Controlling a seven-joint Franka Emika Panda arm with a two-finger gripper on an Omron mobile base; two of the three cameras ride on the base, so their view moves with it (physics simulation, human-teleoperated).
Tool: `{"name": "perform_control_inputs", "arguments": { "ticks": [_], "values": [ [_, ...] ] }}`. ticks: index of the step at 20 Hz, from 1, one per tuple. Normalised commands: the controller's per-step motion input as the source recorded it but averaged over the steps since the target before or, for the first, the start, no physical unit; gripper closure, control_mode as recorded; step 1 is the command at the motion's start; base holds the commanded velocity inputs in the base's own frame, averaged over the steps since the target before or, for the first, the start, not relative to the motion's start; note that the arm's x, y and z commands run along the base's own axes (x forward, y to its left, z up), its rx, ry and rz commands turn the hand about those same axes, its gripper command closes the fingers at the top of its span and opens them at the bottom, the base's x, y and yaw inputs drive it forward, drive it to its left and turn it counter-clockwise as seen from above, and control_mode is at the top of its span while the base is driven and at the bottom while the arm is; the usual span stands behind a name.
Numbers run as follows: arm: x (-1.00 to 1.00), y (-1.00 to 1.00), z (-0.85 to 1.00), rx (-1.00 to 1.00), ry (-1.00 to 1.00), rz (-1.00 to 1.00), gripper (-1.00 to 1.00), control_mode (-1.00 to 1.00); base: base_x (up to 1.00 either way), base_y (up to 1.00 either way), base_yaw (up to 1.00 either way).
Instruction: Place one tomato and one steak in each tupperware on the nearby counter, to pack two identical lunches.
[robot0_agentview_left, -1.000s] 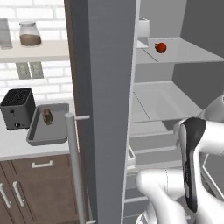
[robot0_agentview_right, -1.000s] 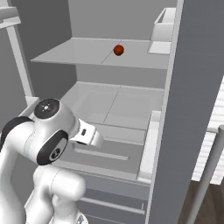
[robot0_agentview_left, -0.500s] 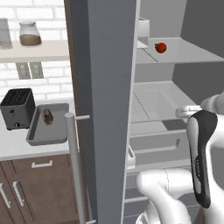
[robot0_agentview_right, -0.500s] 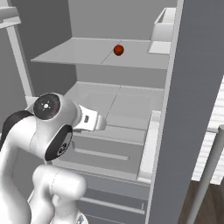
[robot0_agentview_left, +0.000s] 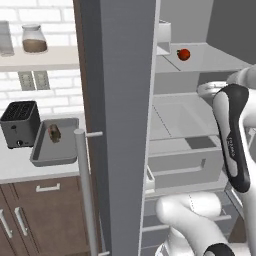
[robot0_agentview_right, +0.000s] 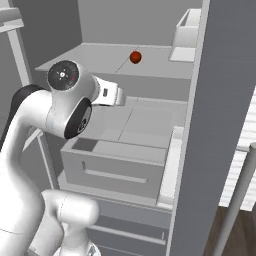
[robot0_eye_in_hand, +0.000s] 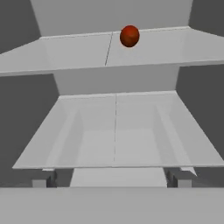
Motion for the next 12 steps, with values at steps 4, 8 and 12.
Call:
{"name": "perform_control_inputs", "arguments": {
  "ticks": [4, 8, 12],
  "values": [
    [0.72, 0.00, 0.54, 0.00, 0.01, 0.03, -1.00, -1.00, 0.00, 0.00, 0.00],
    [0.48, 0.04, 0.38, 0.00, 0.02, 0.00, -1.00, -1.00, 0.00, 0.00, 0.00],
    [0.44, 0.01, 0.03, 0.00, 0.00, 0.00, -1.00, -1.00, 0.00, 0.00, 0.00]
  ]
}}
